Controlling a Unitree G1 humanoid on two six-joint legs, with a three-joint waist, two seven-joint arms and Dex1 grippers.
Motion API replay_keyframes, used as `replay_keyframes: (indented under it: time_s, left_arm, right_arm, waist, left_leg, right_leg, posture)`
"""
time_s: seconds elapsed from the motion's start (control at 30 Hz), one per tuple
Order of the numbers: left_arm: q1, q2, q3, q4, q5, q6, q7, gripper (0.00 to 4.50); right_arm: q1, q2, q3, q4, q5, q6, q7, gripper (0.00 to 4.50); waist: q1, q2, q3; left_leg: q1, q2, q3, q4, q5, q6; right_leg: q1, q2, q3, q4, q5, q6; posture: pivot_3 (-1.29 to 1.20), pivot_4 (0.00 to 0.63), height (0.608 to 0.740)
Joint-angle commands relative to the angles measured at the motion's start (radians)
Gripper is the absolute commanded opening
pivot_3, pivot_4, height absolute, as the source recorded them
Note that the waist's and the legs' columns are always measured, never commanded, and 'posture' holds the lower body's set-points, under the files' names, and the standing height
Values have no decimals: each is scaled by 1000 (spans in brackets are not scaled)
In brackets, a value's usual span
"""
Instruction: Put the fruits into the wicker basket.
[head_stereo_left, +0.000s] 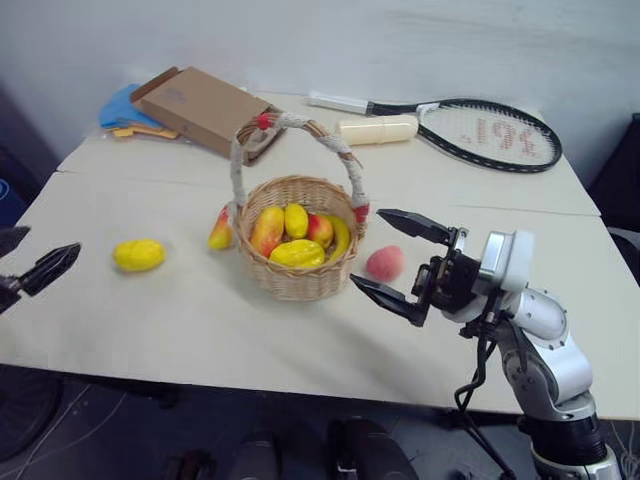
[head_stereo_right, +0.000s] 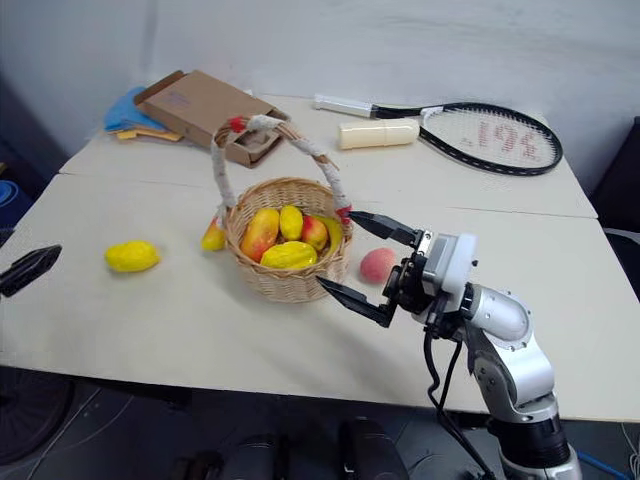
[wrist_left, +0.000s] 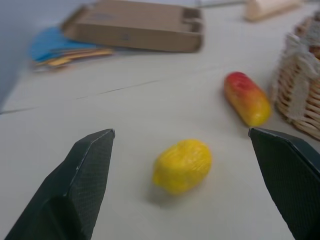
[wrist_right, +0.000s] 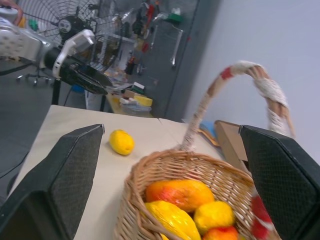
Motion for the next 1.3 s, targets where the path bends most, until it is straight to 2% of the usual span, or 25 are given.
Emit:
replay_keyframes:
  time_s: [0.03,0.13,0.17,0.2,0.3,0.53,0.63,0.77,0.8,0.83,1.0,1.13,1.3]
  left_arm:
    - [-218,54,-223,315,201,-143,-162,4500]
    - [-472,38,-416,556,357,-224,-292,4500]
    - [-538,28,-464,626,409,-267,-309,4500]
    - [-592,13,-492,685,442,-302,-324,4500]
    - [-729,-36,-534,828,500,-348,-341,4500]
    - [-828,-117,-583,1004,602,-394,-365,4500]
    - [-837,-117,-592,1023,635,-420,-354,3915]
    - [-841,-111,-579,1013,644,-441,-378,2664]
    - [-843,-110,-560,994,623,-441,-403,2382]
    - [-841,-106,-539,964,595,-445,-442,2288]
    - [-760,-86,-462,742,486,-356,-572,2288]
    - [-564,-63,-390,300,311,-138,-665,2288]
    - [-448,-136,-318,-158,105,117,-529,2288]
  right_arm:
    - [-35,3,3,6,-8,-8,-3,4462]
    - [-48,2,2,11,-23,-8,-15,4462]
    - [-48,2,1,9,-28,-7,-22,4462]
    - [-46,3,-1,5,-31,-5,-30,4462]
    - [-34,-1,-3,-21,-31,8,-49,4462]
    - [64,-17,-22,-94,-33,-2,-65,4462]
    - [95,-17,-32,-94,-40,-27,-59,4500]
    - [124,-10,-38,-82,-43,-69,-53,4500]
    - [140,-5,-35,-64,-49,-91,-42,4500]
    - [155,0,-31,-44,-54,-113,-30,4500]
    - [187,2,-23,-7,-54,-161,-3,4500]
    - [186,-1,-26,6,-52,-171,2,4500]
    - [161,10,-64,35,-61,-175,-48,4500]
  waist:
    - [-6,1,0]
    - [-6,-1,-1]
    - [-6,-1,0]
    - [-5,-1,0]
    - [-5,-1,0]
    - [3,-2,0]
    - [7,-3,0]
    - [10,-3,0]
    - [10,-3,0]
    - [10,-3,-1]
    - [7,-4,-1]
    - [-2,-3,0]
    - [10,-3,0]
  left_leg:
    - [0,0,0,0,0,0]
    - [-6,3,0,1,0,-1]
    - [-12,5,0,3,1,-2]
    - [-18,6,0,6,1,-4]
    - [-19,6,0,10,1,-4]
    - [-16,5,0,20,-1,-3]
    - [-16,5,0,22,-1,-2]
    - [-15,5,0,22,-1,-3]
    - [-15,5,0,22,-1,-3]
    - [-16,5,0,22,-1,-3]
    - [-16,4,0,23,-1,-3]
    - [-14,5,0,22,0,-4]
    - [-14,5,-2,23,0,-5]
  right_leg:
    - [-1,0,0,1,-1,1]
    - [-8,6,-1,6,-4,0]
    - [-13,8,-1,7,-4,0]
    - [-19,9,-1,11,-4,0]
    - [-20,9,-1,13,-4,0]
    - [-15,6,0,15,-3,2]
    - [-15,6,0,19,-3,3]
    - [-15,6,0,21,-3,3]
    - [-15,6,0,20,-3,3]
    - [-15,6,0,20,-3,3]
    - [-15,6,0,21,-3,3]
    - [-15,6,2,22,-3,2]
    - [-14,6,1,23,-3,2]
  posture:
    - [0,150,740]
    - [0,150,740]
    - [0,150,740]
    - [0,150,740]
    - [0,150,740]
    - [0,150,740]
    - [0,150,740]
    - [0,150,740]
    - [0,150,740]
    - [0,150,740]
    - [0,150,740]
    - [0,150,740]
    - [0,150,740]
